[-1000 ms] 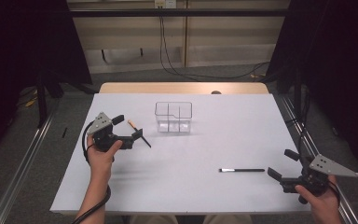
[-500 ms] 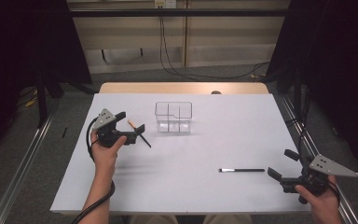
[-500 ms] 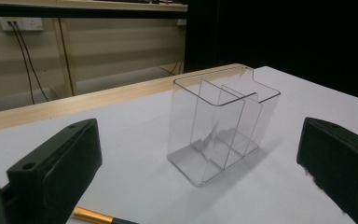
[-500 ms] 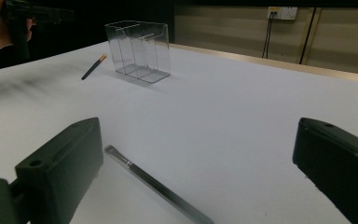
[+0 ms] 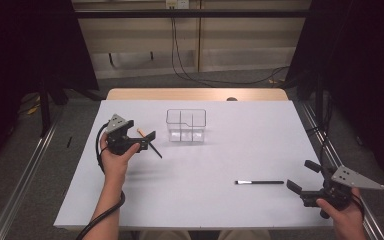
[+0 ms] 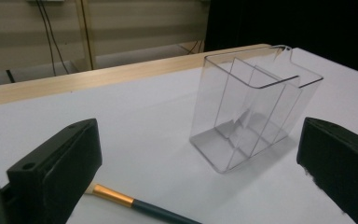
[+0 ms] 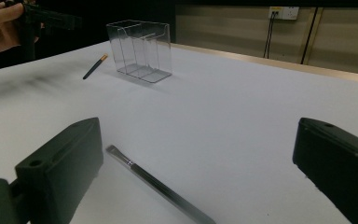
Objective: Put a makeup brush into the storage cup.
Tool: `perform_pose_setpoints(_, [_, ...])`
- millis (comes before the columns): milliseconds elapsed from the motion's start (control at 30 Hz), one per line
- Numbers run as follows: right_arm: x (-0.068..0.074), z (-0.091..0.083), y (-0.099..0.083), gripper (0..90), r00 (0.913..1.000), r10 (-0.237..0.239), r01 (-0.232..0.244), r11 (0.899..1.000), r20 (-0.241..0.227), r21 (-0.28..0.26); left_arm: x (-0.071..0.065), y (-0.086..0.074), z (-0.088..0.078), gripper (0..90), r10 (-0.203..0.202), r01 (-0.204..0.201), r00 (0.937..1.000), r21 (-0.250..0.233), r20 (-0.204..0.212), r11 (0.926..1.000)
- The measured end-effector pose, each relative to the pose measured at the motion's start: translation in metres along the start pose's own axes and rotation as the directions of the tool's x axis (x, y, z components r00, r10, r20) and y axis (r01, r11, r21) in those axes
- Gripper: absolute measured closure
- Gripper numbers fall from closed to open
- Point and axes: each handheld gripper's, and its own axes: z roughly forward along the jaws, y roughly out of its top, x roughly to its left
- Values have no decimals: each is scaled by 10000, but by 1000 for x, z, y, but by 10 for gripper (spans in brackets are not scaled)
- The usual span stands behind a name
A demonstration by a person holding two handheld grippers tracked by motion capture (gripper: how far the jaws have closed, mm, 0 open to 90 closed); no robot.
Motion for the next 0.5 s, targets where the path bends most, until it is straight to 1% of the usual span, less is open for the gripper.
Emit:
perform_pose_setpoints(67, [0, 0, 0, 12, 10000, 0, 0, 10000, -4, 0, 1, 1, 2, 0, -135, 137, 9999, 230, -103, 9996])
perform_pose_setpoints(100, [0, 0, 0, 12, 10000, 2, -2, 10000, -4, 3, 2, 1, 3, 0, -302, 304, 9995, 266, -103, 9992])
perform_pose_setpoints(200, [0, 0, 0, 12, 10000, -7, 7, 10000, -1, -2, 3, 1, 7, 0, -480, 493, 9986, 638, -226, 9967])
perform_pose_setpoints(233, [0, 0, 0, 12, 10000, -3, 3, 10000, -3, 6, 4, 1, 8, 0, -420, 450, 9985, 911, -341, 9948])
perform_pose_setpoints(300, [0, 0, 0, 12, 10000, 11, -11, 10000, -6, 3, 5, 0, 10, 0, -522, 578, 9976, 1299, -461, 9898])
perform_pose_setpoints(333, [0, 0, 0, 12, 10000, 6, -6, 10000, -9, 21, 5, 0, 11, 0, -636, 714, 9964, 1502, -560, 9861])
perform_pose_setpoints(400, [0, 0, 0, 12, 10000, -16, 16, 10000, -17, 24, 6, 0, 14, 0, -670, 795, 9952, 1894, -714, 9787])
perform_pose_setpoints(467, [0, 1, 0, 12, 10000, -25, 25, 10000, -20, 31, 6, 0, 17, 0, -895, 1089, 9917, 2326, -921, 9665])
perform_pose_setpoints(500, [0, 1, 0, 12, 10000, -21, 21, 10000, -27, 36, 6, 1, 18, 0, -926, 1162, 9904, 2553, -1026, 9598])
